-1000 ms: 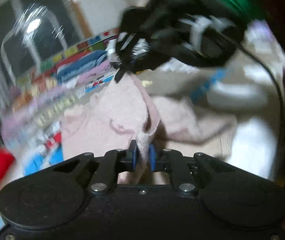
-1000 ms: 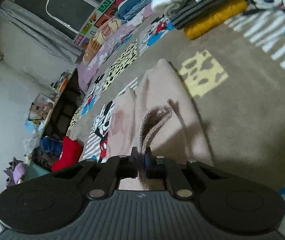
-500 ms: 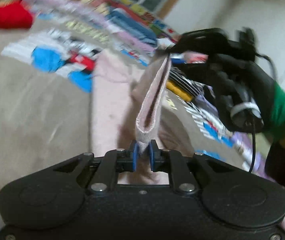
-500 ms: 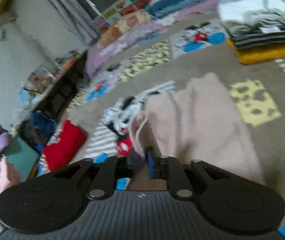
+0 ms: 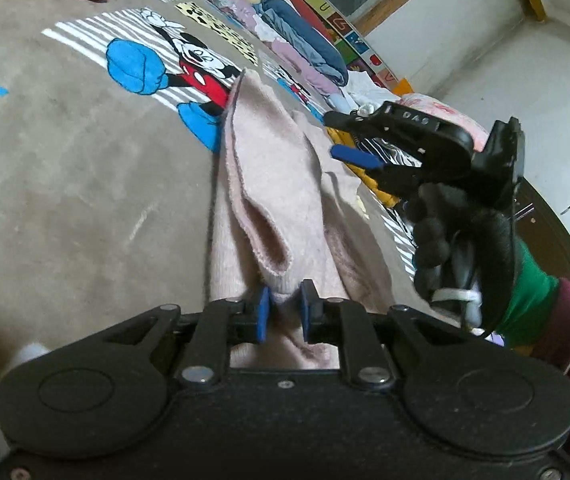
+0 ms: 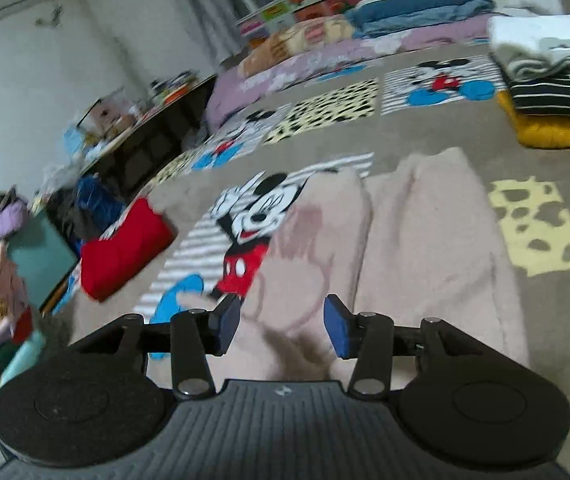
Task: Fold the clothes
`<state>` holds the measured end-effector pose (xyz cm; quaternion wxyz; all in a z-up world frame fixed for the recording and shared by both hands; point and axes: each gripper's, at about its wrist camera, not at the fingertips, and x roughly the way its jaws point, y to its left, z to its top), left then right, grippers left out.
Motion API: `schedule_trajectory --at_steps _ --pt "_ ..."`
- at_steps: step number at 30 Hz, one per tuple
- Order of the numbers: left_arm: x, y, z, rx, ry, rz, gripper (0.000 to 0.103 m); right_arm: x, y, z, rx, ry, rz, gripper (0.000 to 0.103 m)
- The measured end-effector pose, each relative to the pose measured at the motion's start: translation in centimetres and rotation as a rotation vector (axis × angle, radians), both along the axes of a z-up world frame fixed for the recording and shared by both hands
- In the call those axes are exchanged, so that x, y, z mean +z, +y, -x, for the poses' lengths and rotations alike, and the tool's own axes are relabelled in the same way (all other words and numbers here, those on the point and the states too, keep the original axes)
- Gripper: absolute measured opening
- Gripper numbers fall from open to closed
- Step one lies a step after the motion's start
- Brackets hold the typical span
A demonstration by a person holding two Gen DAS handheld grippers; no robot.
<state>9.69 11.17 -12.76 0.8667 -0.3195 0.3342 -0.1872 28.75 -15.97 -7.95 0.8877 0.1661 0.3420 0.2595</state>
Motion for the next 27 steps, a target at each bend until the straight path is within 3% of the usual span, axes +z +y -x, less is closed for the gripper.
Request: schedule_trajectory --at_steps 5,8,9,14,19,24,27 --pt "-0.3 0.1 -0.1 -0.005 0.007 0.011 0.012 -1.0 2.5 -0.2 0.151 -0.034 0.111 0.048" --pt "-0.2 0.1 0.0 -0.019 0.005 0.014 0.012 -1.3 2.6 -0.6 0.182 0.010 0.145 0.015" --pt "-0.2 0.1 0.2 -0.021 0.008 0.017 0.012 -1.4 2.2 -0.8 0.171 0.036 0.139 0.015" --pt "-0.4 0.5 -0.1 -0.025 0.025 0.041 0.011 -1.8 -0.8 -0.7 0.069 0.140 0.005 0.013" --pt "-1.0 0.7 -0.5 -0.026 0.058 0.053 0.010 -1.9 -0.7 -0.7 0.003 0.165 0.036 0.014" --pt "-0.6 0.5 -0.2 -0.047 0.046 0.041 0.013 0.6 2.4 0.3 0.043 -0.021 0.215 0.033" --pt "-0.2 0.3 0.0 -0.029 0.020 0.034 0.025 1.4 4.1 0.0 0.088 -0.084 0.244 0.033"
